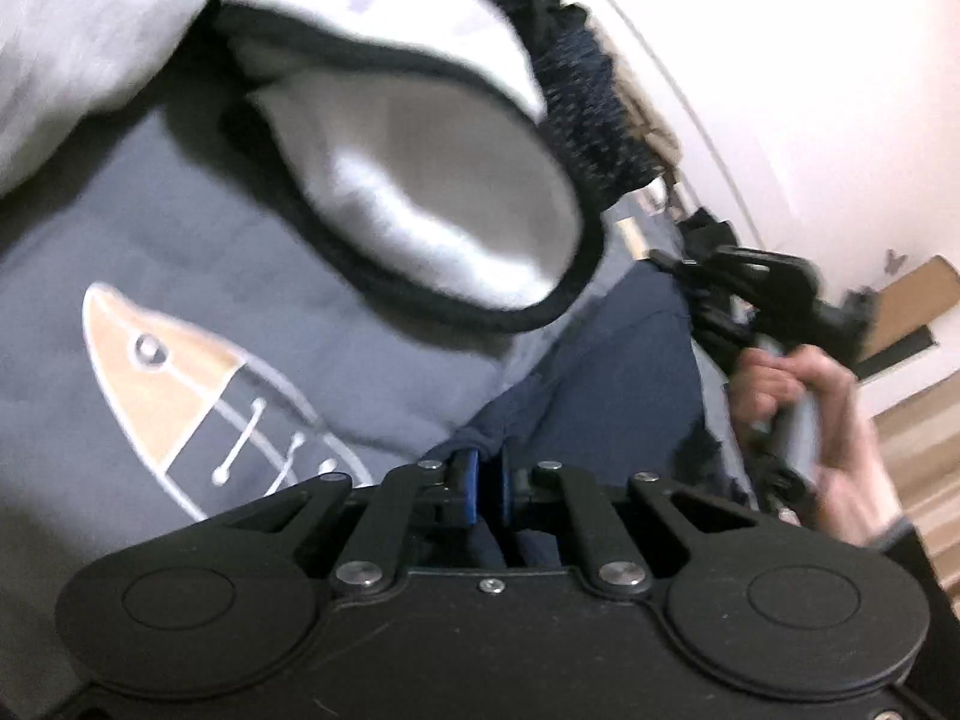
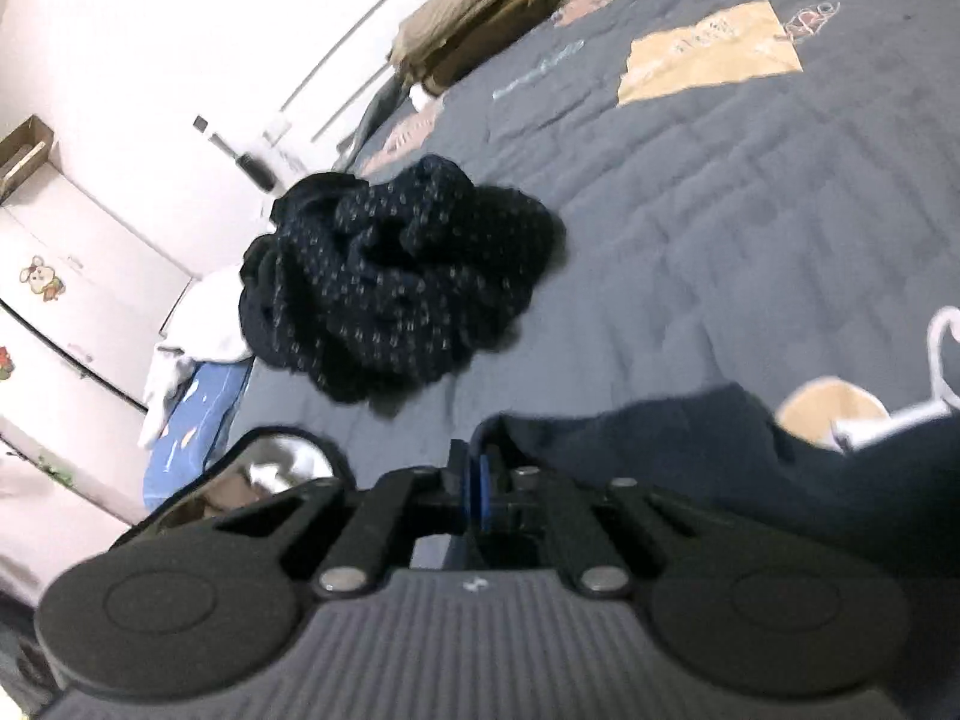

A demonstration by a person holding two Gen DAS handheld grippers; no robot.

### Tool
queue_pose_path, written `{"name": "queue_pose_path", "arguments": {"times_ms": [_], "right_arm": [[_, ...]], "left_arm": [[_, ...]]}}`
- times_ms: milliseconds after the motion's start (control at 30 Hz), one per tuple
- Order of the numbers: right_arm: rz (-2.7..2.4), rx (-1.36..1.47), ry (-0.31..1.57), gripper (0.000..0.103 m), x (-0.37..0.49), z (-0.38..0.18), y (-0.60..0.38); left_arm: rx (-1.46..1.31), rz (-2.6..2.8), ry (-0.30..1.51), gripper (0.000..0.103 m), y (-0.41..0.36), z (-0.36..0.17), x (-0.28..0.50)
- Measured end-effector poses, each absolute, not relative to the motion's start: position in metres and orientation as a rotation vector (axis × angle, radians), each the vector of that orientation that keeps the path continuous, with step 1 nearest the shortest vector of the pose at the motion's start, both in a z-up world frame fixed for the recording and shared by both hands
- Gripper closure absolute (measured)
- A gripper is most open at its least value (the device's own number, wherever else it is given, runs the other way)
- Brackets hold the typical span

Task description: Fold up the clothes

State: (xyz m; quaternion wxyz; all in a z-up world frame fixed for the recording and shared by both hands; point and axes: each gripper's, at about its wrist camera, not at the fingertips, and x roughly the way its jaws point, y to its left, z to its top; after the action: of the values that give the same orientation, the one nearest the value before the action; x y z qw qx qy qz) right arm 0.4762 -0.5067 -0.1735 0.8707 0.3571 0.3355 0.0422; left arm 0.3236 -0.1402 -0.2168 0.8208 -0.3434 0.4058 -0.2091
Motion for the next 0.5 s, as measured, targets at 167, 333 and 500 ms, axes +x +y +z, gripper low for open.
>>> {"name": "queue_pose_path", "arguments": {"times_ms": [167, 333, 500], "right_arm": [[0.129, 0.573, 0.815, 0.097, 0.497, -0.183, -0.489], [0.156, 0.536, 0.729, 0.074, 0.465, -0.144, -0.511], [0.23, 0.384, 0.737, 0.052, 0.435, -0.133, -0.501]], "left_arm": [[-0.733, -0.442, 0.905, 0.093, -0.141, -0.219, 0.328], [-0.725, -0.437, 0.92, 0.086, -0.142, -0.219, 0.332], [-0.715, -0.445, 0.906, 0.068, -0.142, -0.22, 0.326]]}}
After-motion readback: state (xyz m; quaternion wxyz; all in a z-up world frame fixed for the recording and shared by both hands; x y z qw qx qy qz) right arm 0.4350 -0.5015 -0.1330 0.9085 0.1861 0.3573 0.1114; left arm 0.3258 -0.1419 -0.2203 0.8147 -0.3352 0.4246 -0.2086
